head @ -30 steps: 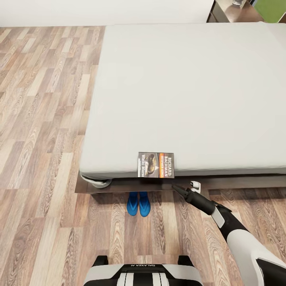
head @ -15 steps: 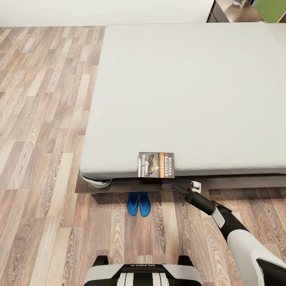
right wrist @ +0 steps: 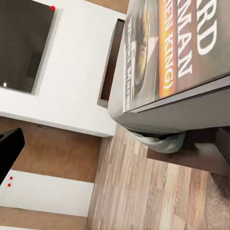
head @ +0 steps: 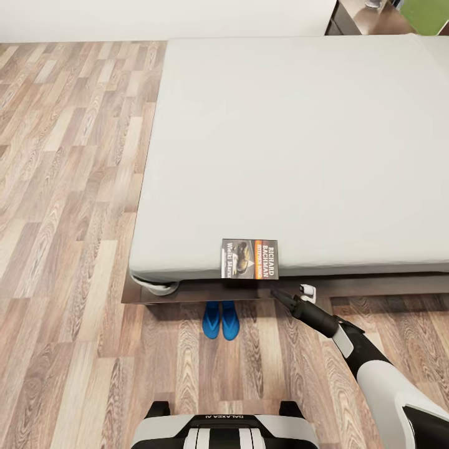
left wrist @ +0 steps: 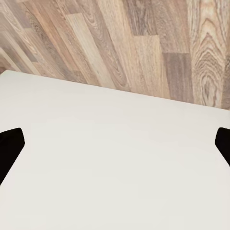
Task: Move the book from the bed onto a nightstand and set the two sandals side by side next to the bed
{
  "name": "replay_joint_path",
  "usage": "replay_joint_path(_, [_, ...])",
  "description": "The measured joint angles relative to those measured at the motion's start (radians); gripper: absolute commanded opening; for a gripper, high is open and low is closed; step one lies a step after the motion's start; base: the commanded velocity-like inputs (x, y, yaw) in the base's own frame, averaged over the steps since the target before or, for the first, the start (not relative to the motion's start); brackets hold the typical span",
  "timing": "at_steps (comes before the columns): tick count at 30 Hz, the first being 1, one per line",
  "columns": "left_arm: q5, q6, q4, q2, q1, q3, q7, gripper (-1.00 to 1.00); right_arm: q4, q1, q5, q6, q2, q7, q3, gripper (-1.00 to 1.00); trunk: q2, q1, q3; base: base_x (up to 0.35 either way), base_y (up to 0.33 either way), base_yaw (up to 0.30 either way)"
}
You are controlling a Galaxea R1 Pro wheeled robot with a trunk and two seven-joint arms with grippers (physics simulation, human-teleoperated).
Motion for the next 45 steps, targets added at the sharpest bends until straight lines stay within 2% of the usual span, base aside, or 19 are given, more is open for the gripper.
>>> replay_joint_path(36, [-0.001,0.0,0.0,0.001,0.001,-0.001,-0.002,1.0,0.0,0.0,0.001,0.0,-0.001,0.0,-0.003,1.0,0.0,0.0,0.0,0.0,0.05,0.0])
replay_joint_path(45, [-0.001,0.0,0.0,0.001,0.001,-0.001,-0.002,1.0,0.001,0.0,0.002,-0.001,-0.003,0.0,-0.032,1.0,0.0,0.0,0.0,0.0,0.002,0.0])
